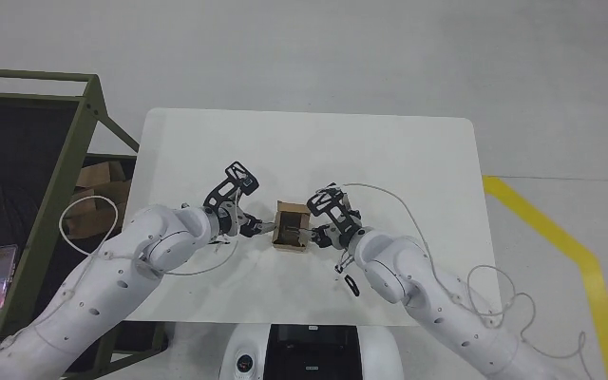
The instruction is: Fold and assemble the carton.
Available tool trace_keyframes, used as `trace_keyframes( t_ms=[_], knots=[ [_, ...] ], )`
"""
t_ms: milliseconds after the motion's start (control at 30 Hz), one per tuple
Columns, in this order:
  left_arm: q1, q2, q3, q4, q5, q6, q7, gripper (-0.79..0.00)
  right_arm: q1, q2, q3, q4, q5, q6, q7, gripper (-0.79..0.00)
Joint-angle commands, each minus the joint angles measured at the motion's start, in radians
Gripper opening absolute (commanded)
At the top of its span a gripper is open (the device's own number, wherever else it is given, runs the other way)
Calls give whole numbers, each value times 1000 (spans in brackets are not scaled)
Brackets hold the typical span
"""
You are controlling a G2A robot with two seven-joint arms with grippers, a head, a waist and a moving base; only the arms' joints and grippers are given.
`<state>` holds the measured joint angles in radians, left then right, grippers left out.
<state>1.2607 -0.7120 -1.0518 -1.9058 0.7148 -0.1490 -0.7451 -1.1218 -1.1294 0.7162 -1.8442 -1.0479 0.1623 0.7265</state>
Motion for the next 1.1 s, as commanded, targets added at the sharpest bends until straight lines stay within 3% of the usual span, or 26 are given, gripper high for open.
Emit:
trace_keyframes(
  t_ms=[0,433,833,1067],
  knots=[
    [-2,-3,4,5,2,-1,-1,0,4,-4,-2,4,-1,-1,5,0],
    [-28,-28,27,31,11,-1,-20,0,-9,-24,16,9,-13,0,1,0],
    [-43,-48,38,65,11,-10,-27,0,-130,-6,134,-56,-6,-20,-96,0],
    [-48,-58,42,72,17,-11,-34,0,-158,0,184,-61,1,-39,-44,0]
  ],
)
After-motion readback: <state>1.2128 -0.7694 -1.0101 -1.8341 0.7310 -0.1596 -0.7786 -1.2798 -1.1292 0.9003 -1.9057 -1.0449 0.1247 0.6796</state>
